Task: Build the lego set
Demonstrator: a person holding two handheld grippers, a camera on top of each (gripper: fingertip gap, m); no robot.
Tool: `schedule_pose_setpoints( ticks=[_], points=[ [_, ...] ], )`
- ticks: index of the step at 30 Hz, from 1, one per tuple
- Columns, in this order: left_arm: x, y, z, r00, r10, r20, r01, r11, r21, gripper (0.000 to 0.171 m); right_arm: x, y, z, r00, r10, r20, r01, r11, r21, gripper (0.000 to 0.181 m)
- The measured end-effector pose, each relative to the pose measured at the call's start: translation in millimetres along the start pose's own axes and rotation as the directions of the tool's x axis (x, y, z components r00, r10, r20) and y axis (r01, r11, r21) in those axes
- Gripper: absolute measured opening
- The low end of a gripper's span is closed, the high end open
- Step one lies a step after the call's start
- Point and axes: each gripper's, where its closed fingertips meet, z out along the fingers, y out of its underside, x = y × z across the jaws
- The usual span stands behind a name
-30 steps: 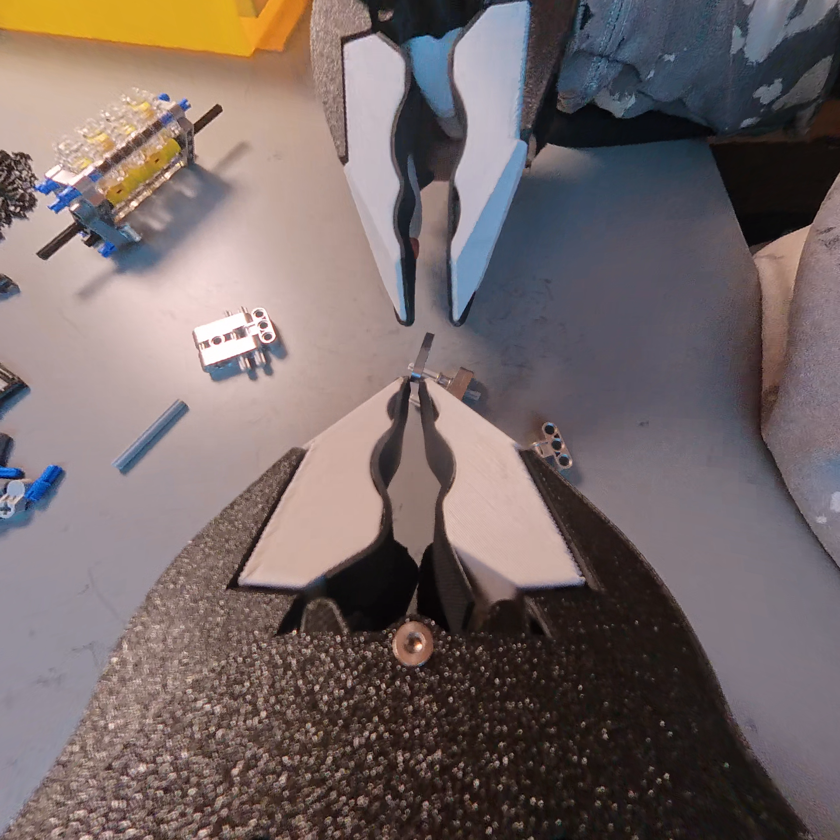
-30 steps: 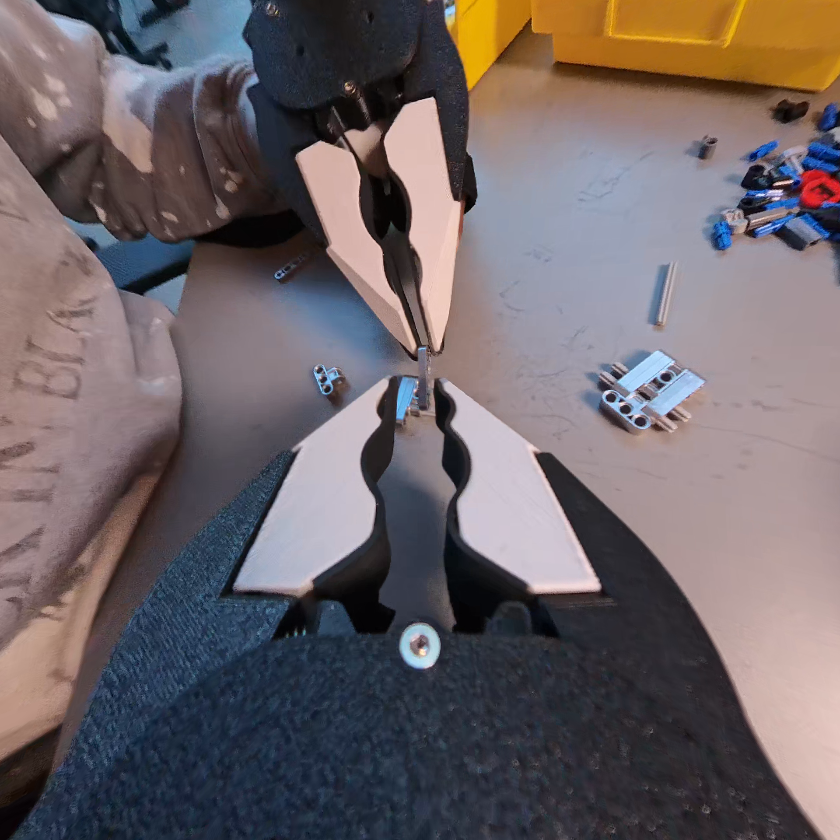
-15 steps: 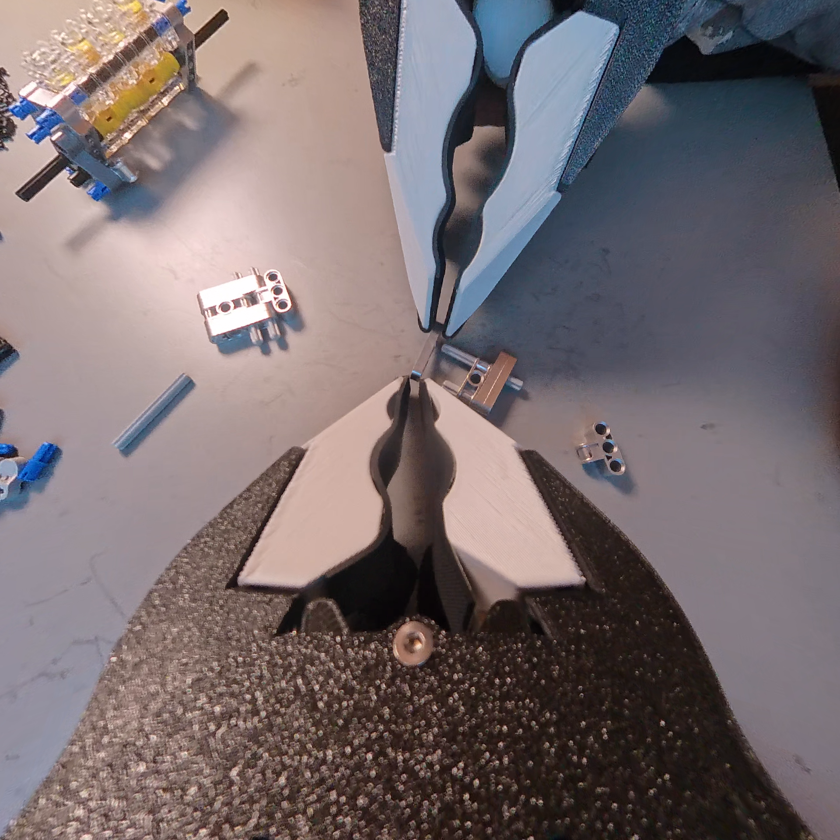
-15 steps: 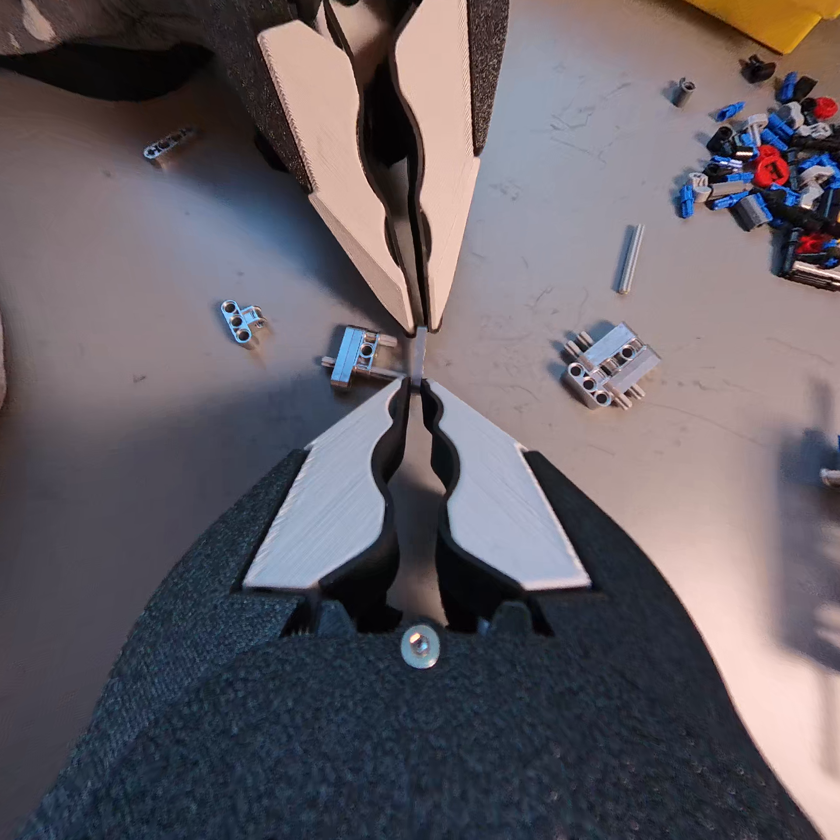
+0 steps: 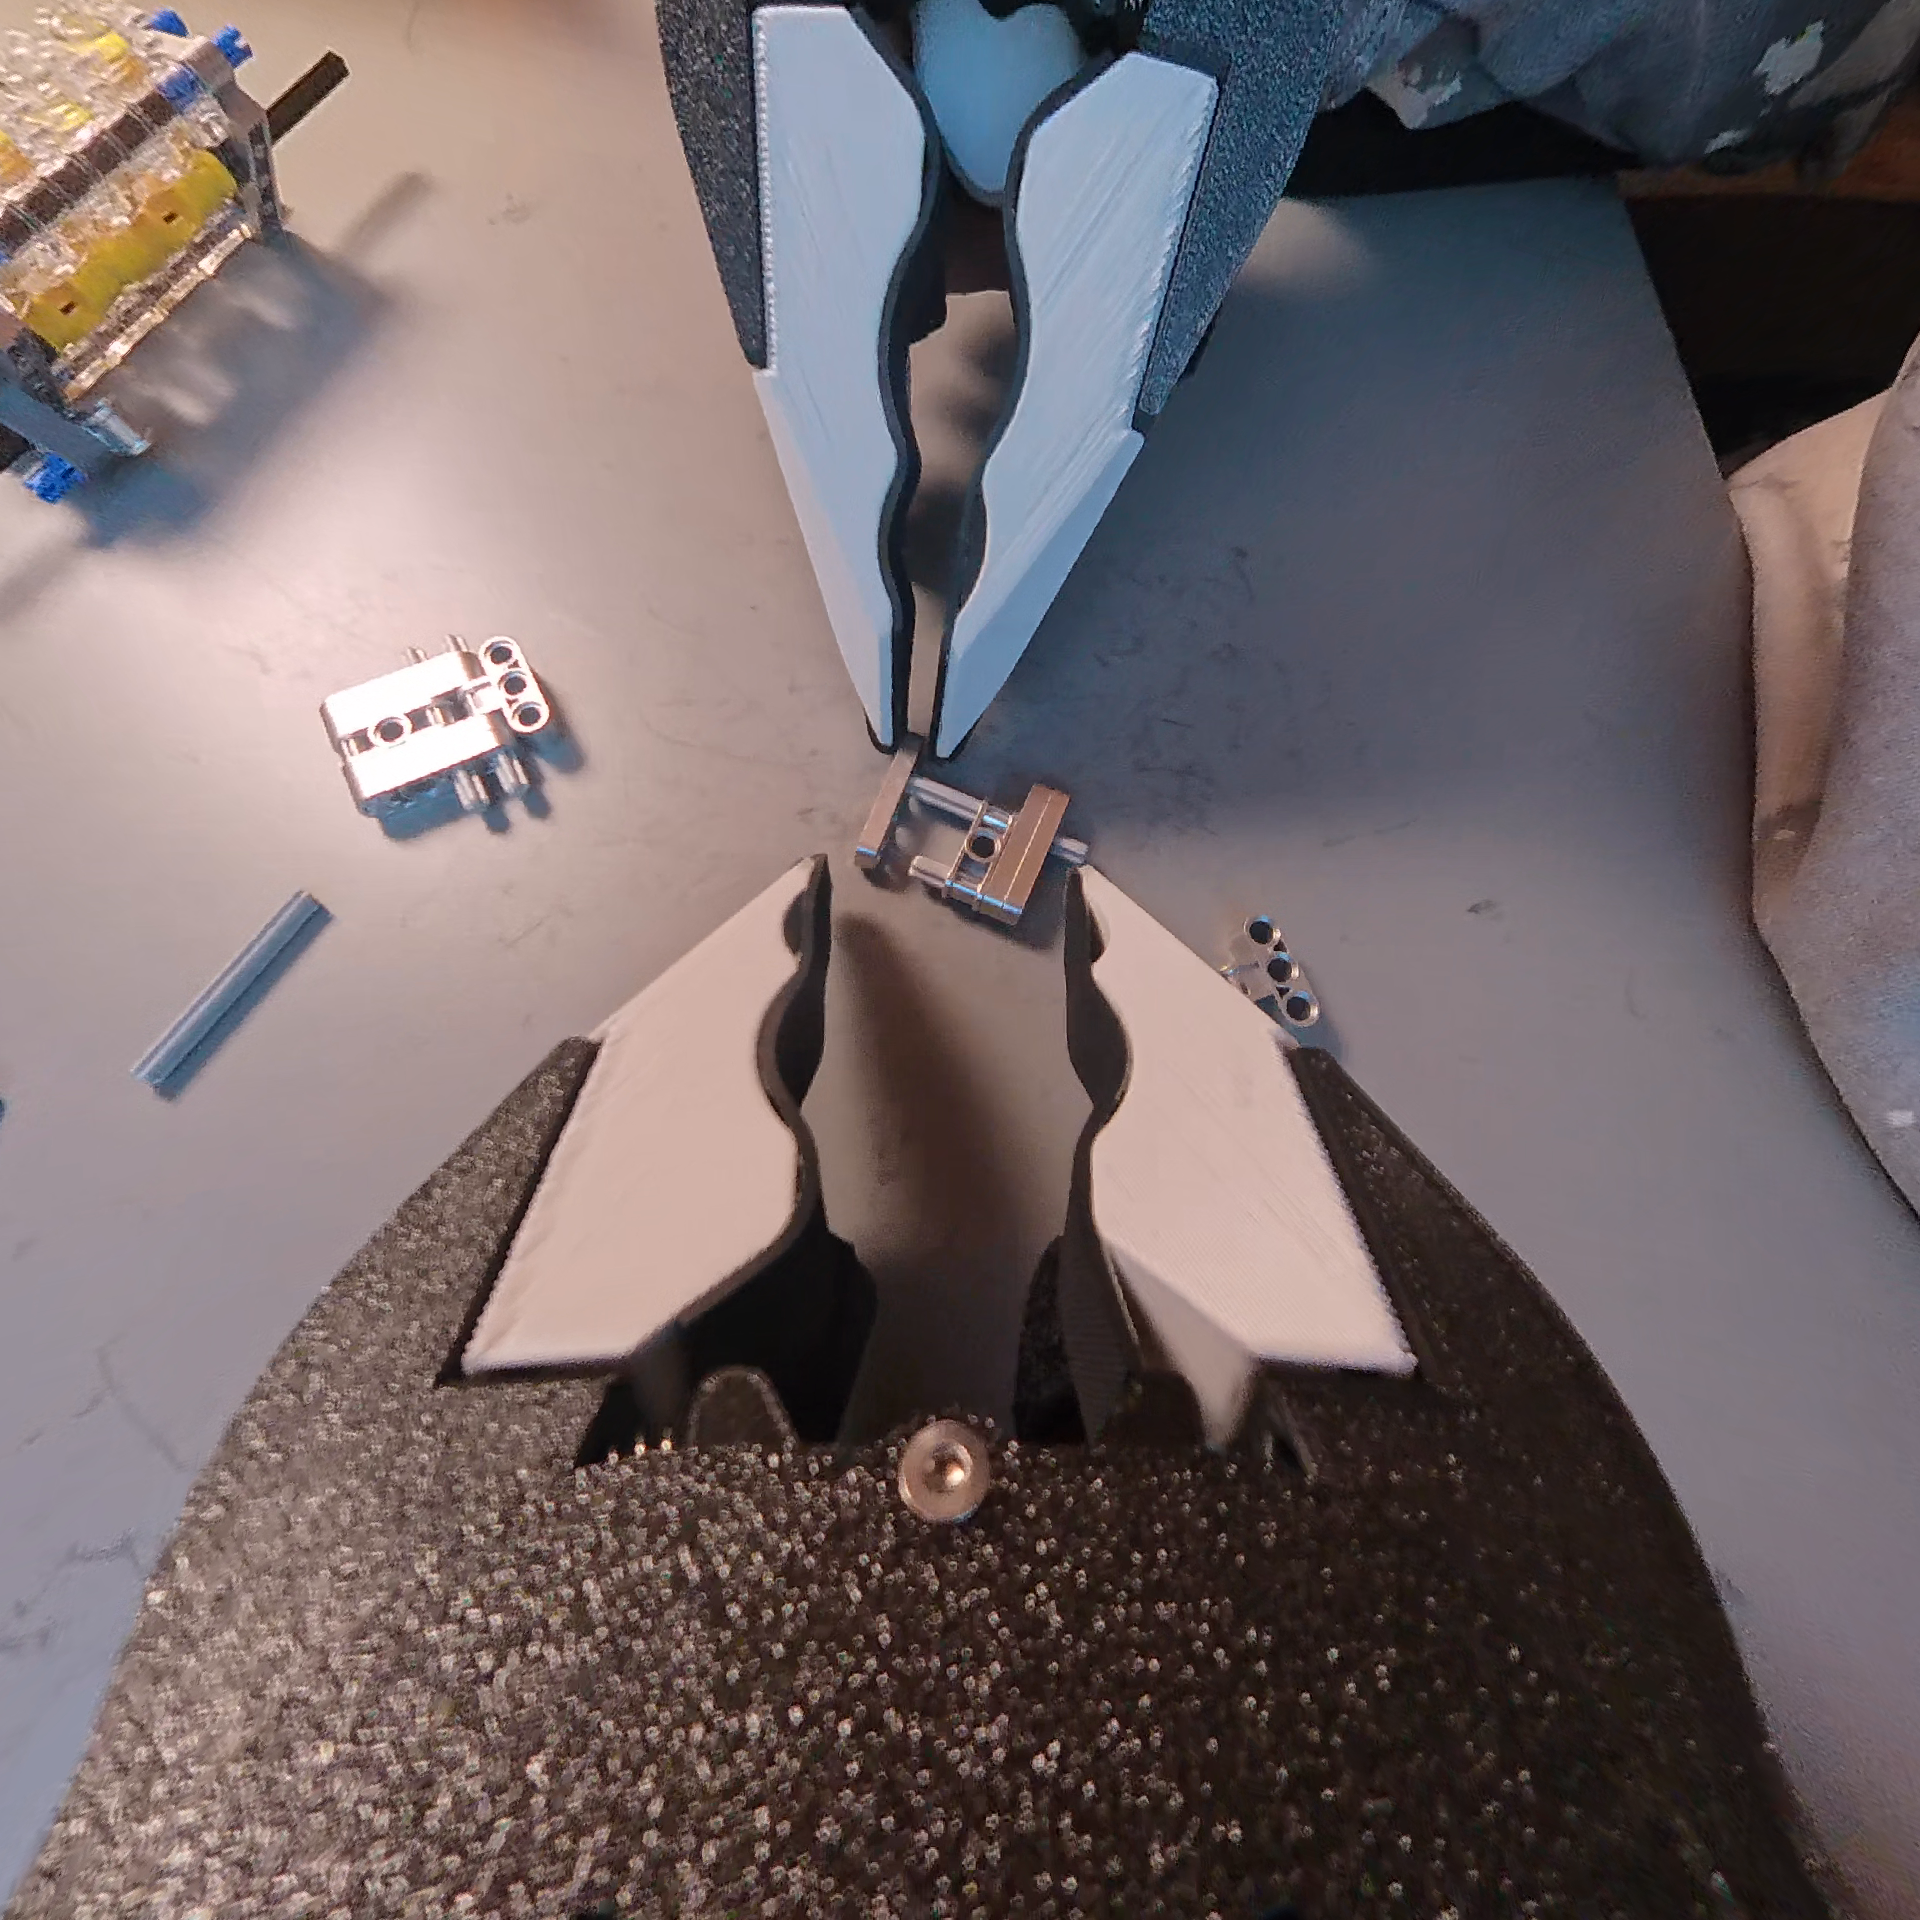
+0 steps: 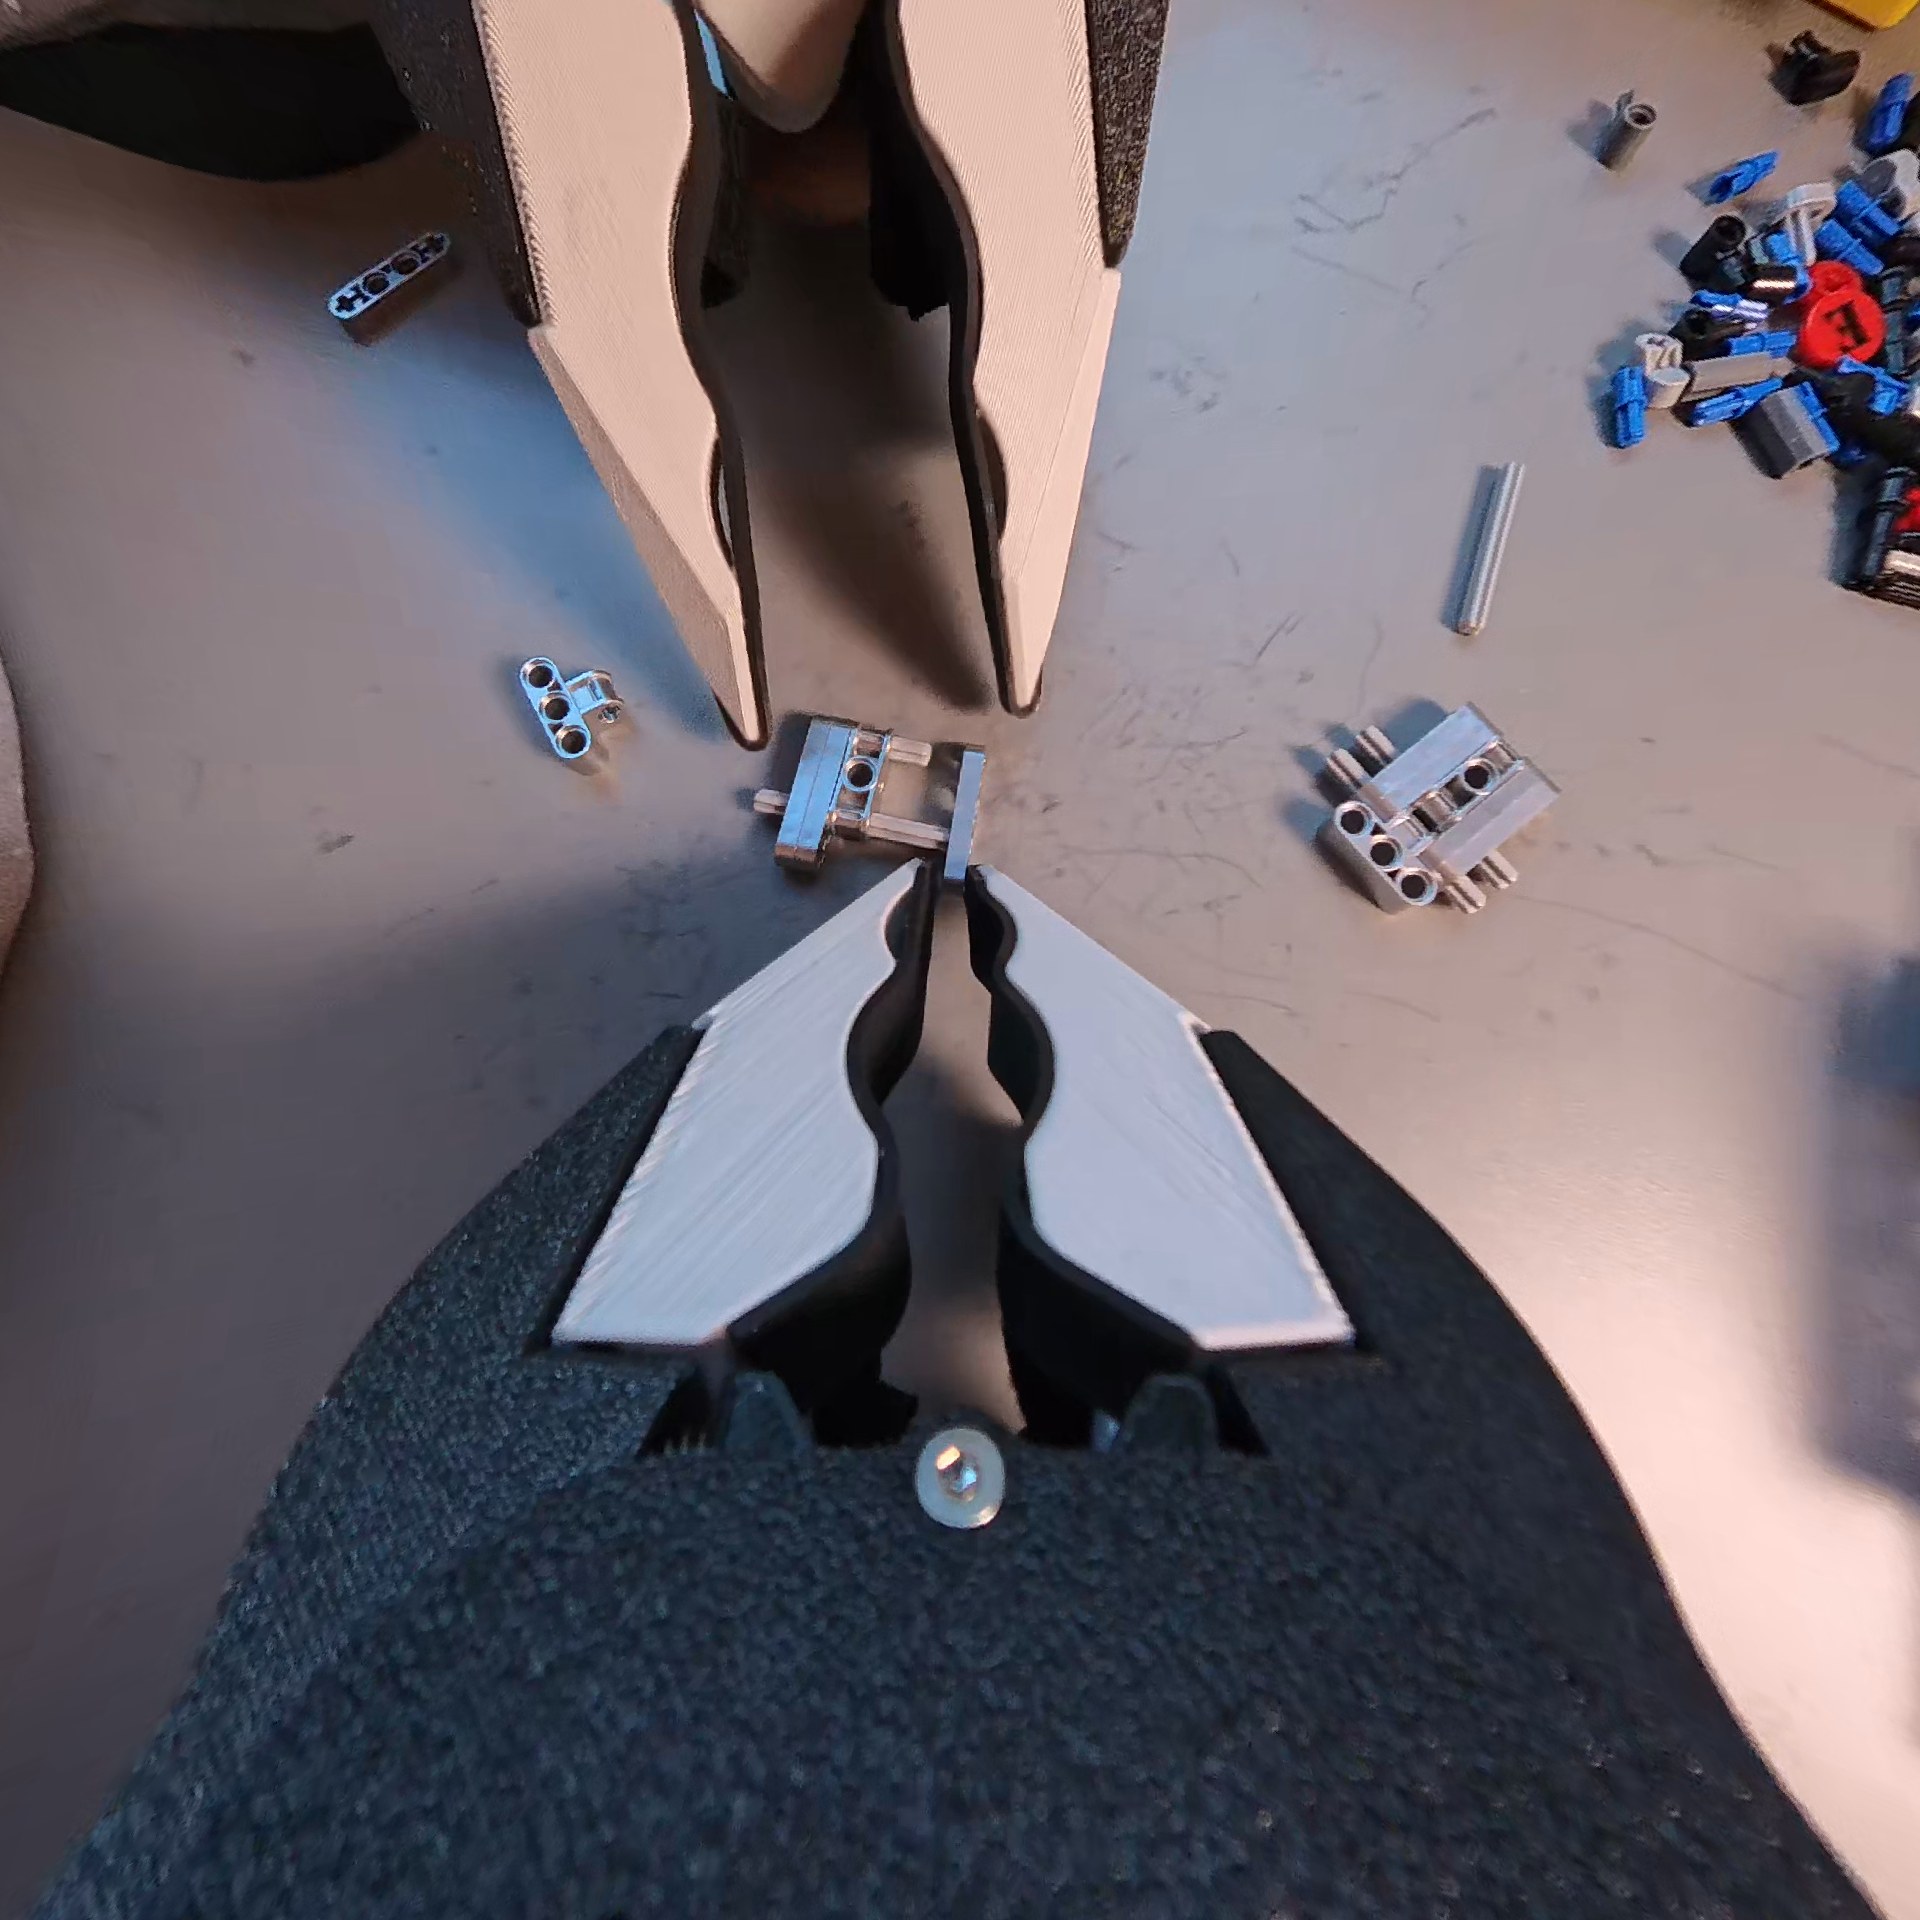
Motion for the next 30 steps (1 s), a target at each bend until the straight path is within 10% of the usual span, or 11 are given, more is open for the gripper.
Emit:
schedule_pose_setpoints(
  ticks=[1,30],
  points=[
    [0.1,0.7,0.9,1.0,0.001,0.0,-0.001,1.0,-0.007,0.043,-0.4,0.2,-0.1,1.0,-0.001,0.002,0.001,1.0,-0.001,0.003],
    [9.3,3.7,6.7,0.998,0.064,0.01,-0.063,0.997,-0.051,0.025,-21.0,-2.5,5.5,0.994,-0.104,0.044,0.105,0.994,-0.012,0.025]
  ],
)
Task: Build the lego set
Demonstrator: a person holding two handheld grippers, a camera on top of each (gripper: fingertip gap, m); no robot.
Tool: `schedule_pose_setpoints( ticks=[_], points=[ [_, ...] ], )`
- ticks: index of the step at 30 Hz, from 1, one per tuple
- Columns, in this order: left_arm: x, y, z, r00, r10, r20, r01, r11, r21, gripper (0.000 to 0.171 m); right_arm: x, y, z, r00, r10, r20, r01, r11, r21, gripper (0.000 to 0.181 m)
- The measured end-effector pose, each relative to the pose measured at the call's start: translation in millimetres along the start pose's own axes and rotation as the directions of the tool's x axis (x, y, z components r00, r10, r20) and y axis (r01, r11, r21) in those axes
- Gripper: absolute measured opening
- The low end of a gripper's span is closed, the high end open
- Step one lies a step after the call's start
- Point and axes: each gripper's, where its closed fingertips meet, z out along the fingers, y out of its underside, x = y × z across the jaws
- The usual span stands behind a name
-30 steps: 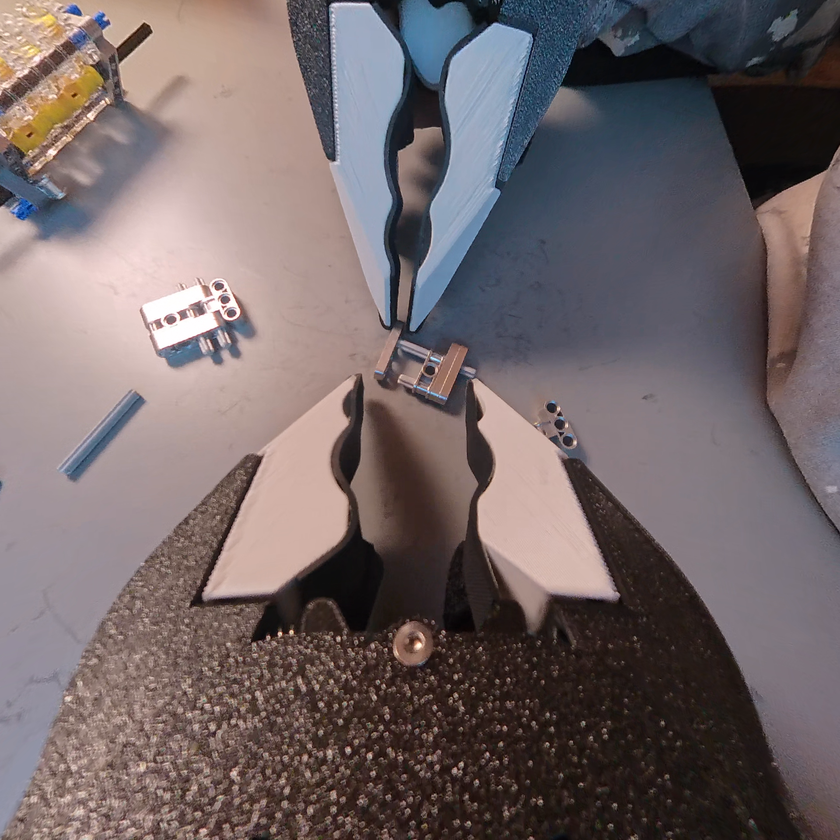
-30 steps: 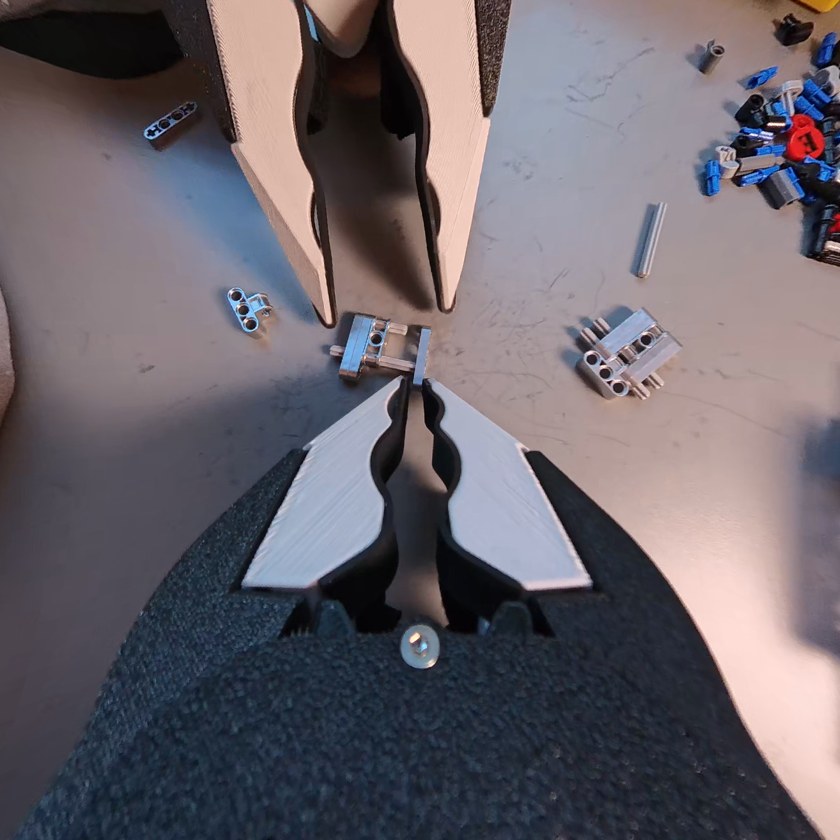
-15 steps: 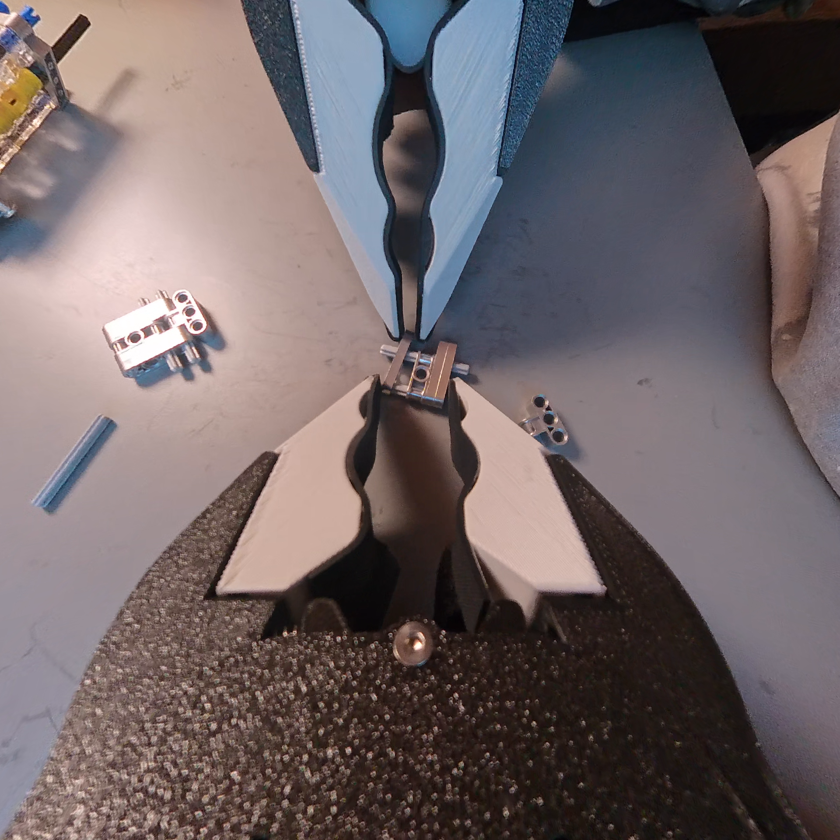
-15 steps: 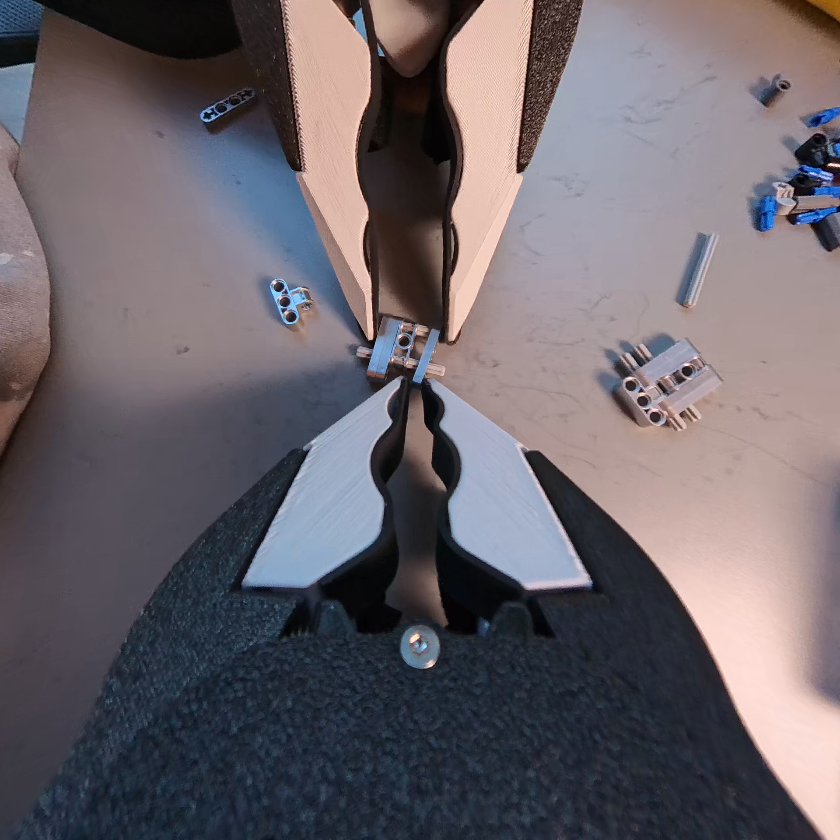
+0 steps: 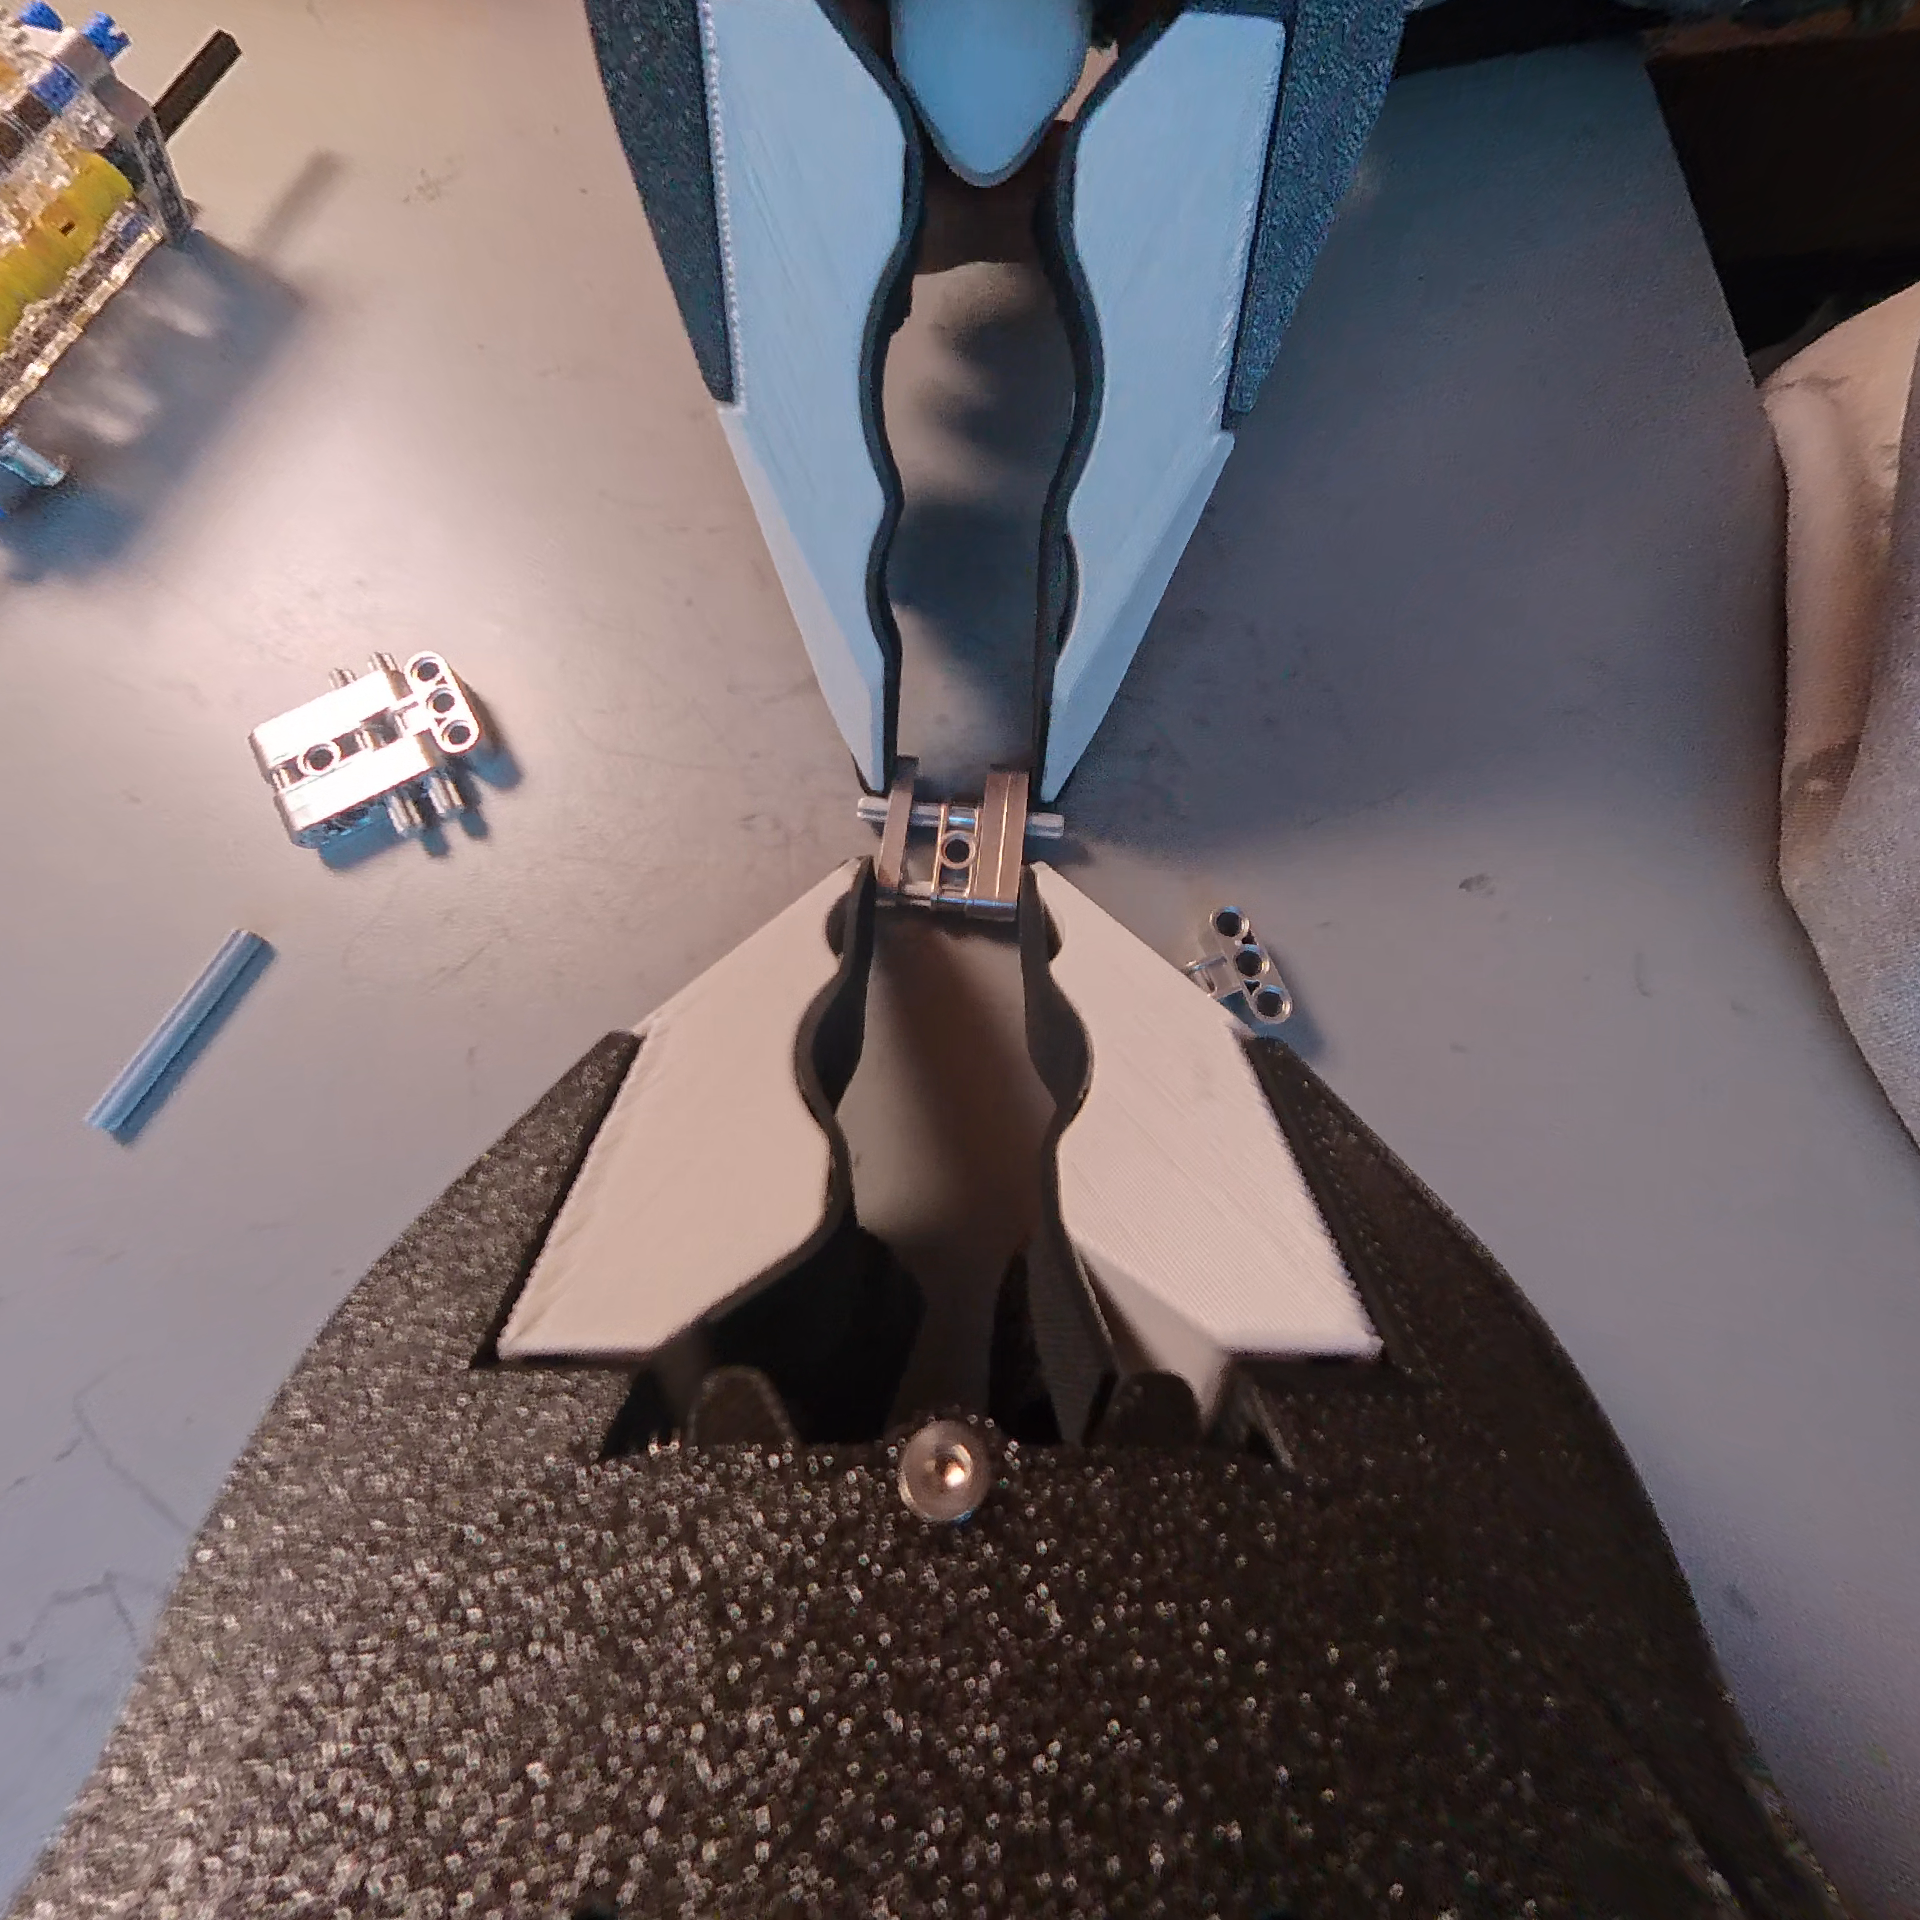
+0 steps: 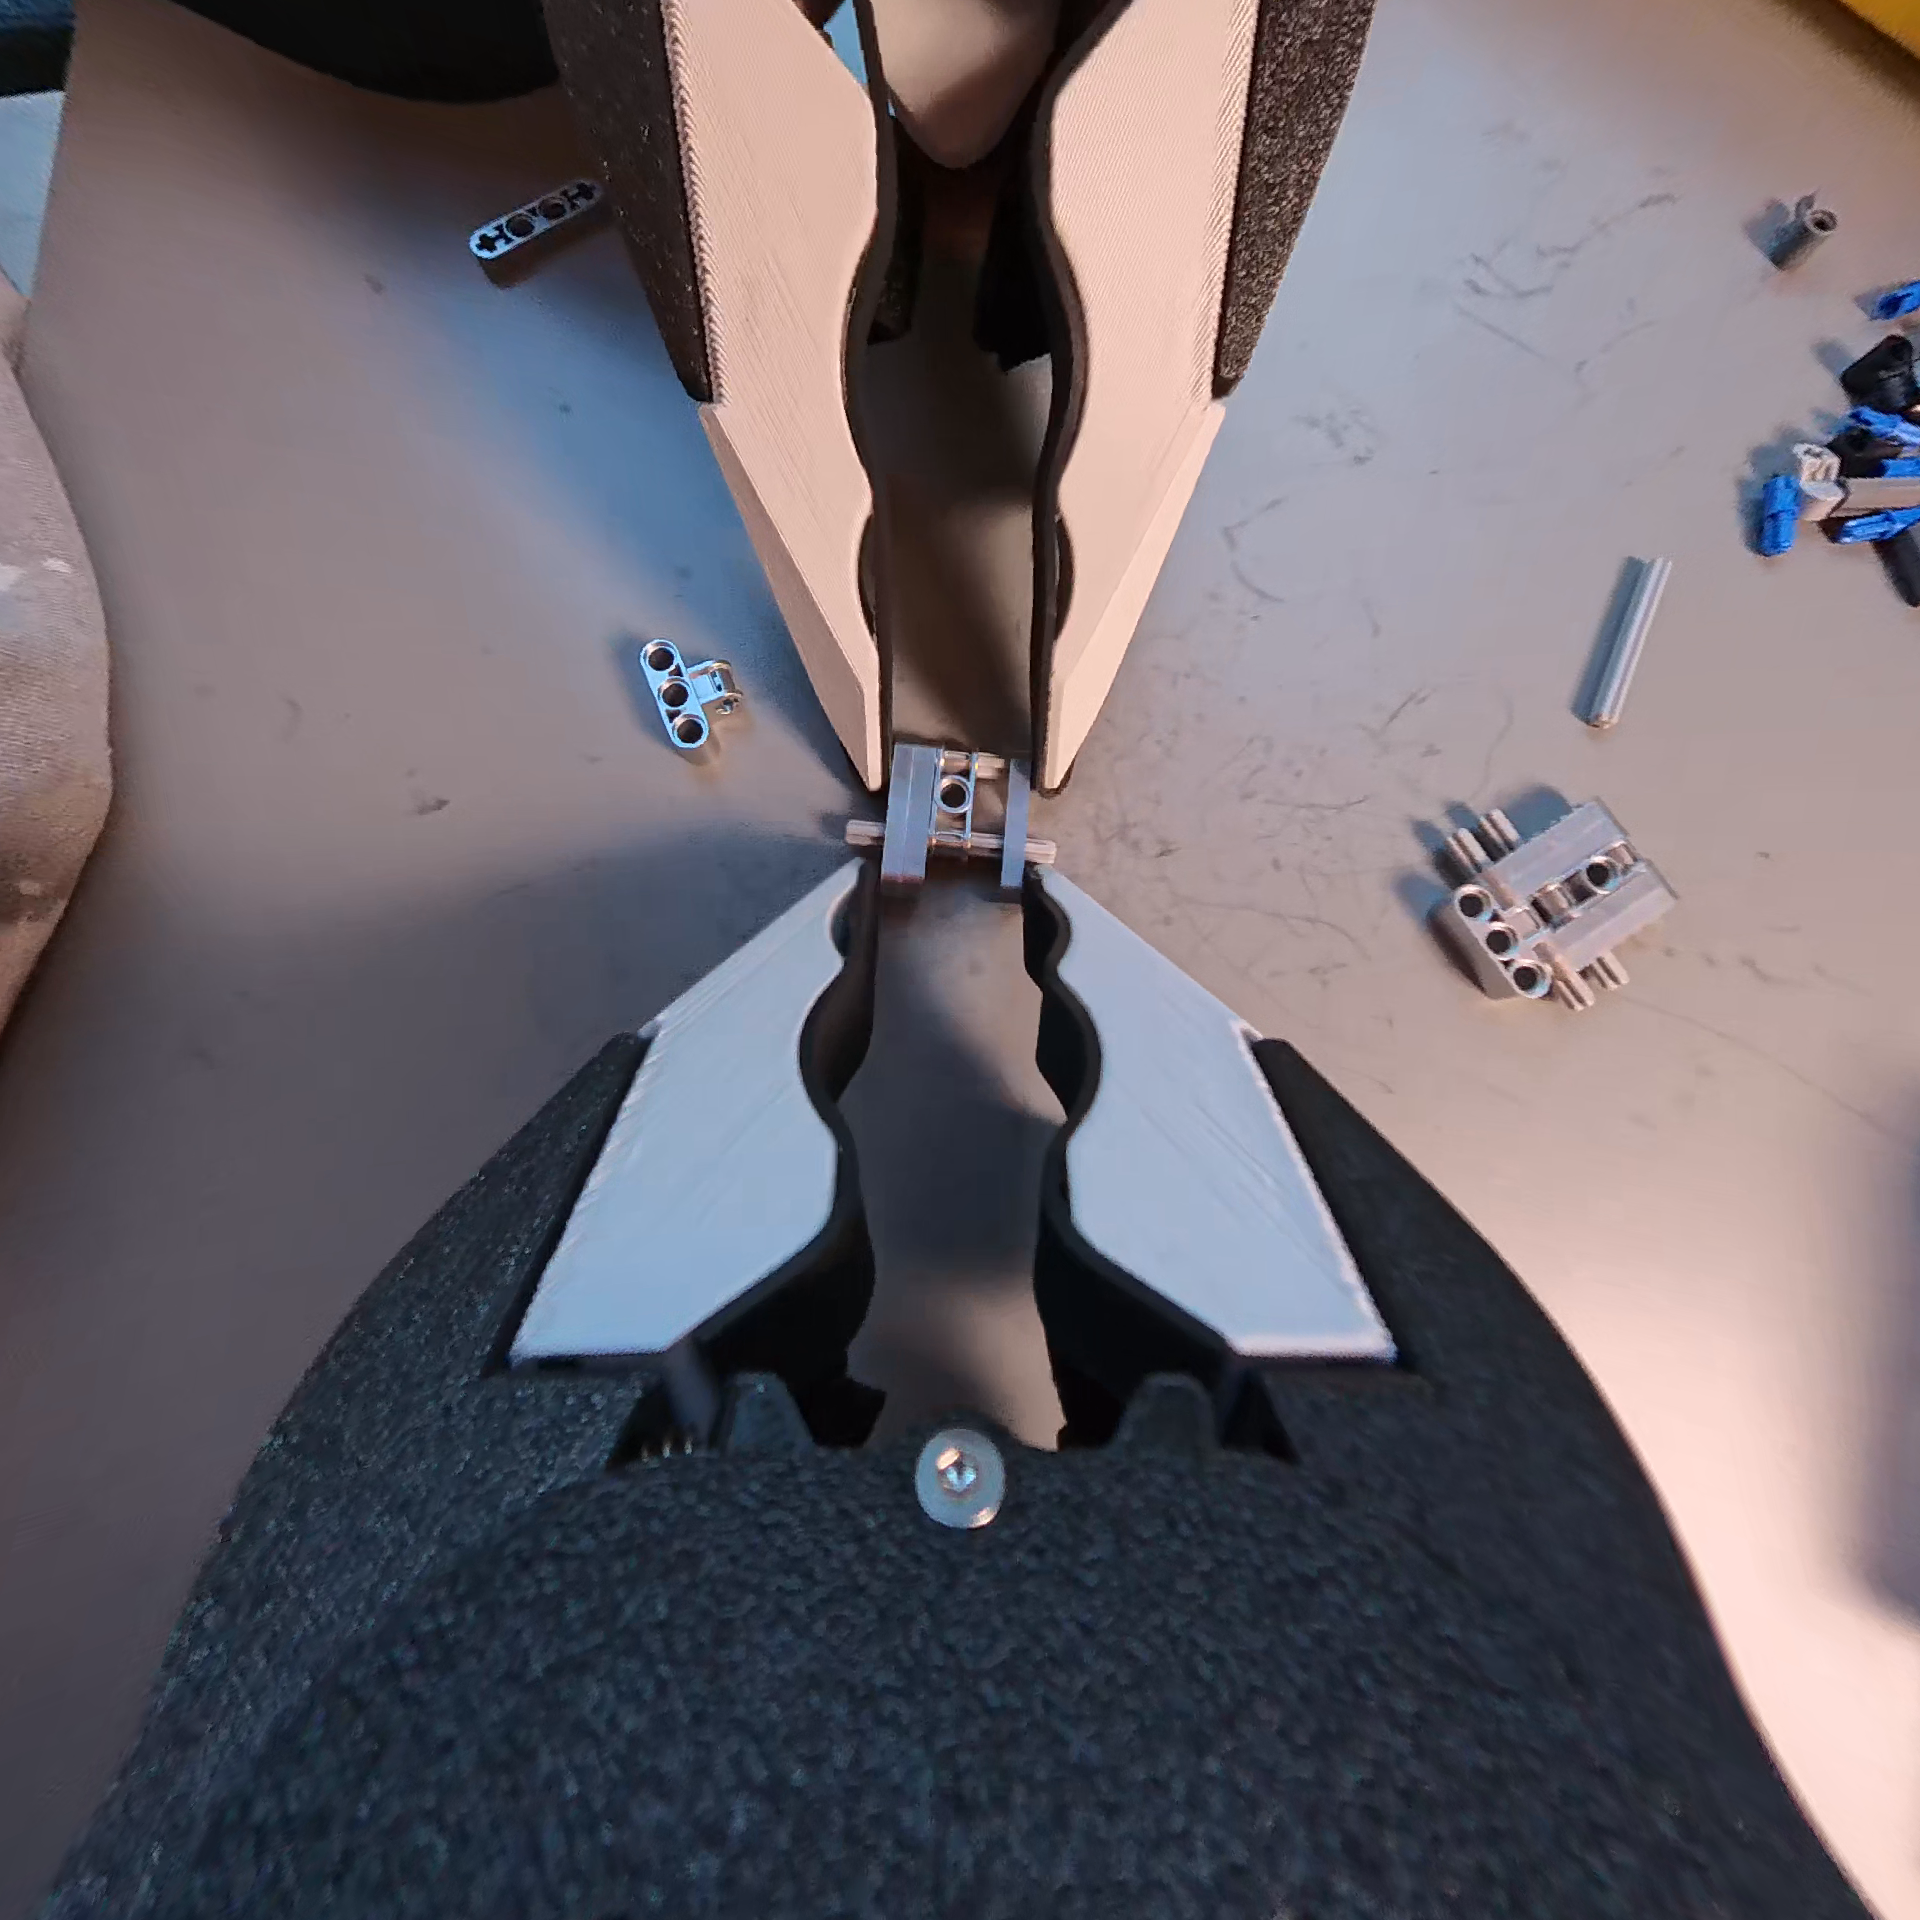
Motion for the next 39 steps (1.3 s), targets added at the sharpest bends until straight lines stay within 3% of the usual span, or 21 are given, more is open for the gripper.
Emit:
schedule_pose_setpoints(
  ticks=[23,39],
  points=[
    [-1.2,2.5,-1.6,0.999,-0.009,0.049,0.013,0.998,-0.068,0.025,0.9,-0.7,0.8,1.0,-0.01,-0.004,0.01,1.0,0.015,0.022],
    [-0.4,2.4,-1.1,0.995,-0.089,0.052,0.094,0.991,-0.092,0.024,0.0,-0.7,0.4,1.0,-0.019,0.024,0.019,1.0,0.003,0.022]
  ],
)
